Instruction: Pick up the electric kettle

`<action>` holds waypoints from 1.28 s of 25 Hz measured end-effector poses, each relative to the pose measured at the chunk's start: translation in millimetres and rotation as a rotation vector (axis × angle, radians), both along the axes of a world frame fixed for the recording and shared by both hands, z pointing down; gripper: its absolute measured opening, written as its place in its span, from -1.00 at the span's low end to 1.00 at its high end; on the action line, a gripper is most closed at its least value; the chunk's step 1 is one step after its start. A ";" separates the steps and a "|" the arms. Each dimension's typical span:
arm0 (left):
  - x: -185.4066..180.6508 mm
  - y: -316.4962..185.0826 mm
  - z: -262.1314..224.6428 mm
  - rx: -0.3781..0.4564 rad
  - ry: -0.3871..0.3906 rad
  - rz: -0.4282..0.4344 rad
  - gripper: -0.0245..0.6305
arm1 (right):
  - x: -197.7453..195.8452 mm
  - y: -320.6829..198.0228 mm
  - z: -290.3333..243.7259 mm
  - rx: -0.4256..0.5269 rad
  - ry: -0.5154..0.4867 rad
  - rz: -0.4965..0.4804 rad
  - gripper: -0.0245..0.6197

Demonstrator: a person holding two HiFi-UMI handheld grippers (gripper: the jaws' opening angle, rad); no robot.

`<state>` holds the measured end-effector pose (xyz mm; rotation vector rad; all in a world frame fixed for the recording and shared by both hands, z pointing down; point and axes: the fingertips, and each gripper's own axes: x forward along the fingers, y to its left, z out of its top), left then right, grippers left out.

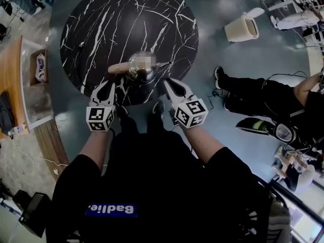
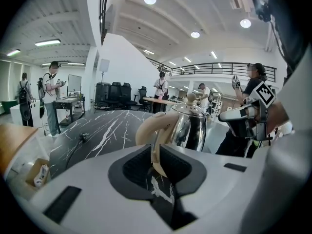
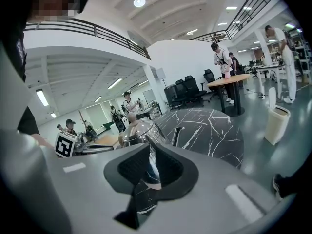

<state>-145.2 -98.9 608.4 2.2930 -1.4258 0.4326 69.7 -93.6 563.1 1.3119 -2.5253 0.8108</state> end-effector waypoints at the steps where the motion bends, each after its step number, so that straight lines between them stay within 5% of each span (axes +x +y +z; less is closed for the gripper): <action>1: -0.2 0.3 2.1 -0.005 0.000 -0.001 -0.80 | 0.0 0.0 1.3 -0.002 -0.001 -0.001 -0.81; 16: 0.1 -14.5 28.5 -0.050 0.020 -0.041 -0.45 | 4.7 -0.5 16.6 -0.037 -0.002 0.012 -0.76; 32: -2.6 -39.8 46.8 -0.068 0.025 -0.087 -0.38 | 10.9 -2.5 18.1 -0.055 0.032 -0.007 -0.71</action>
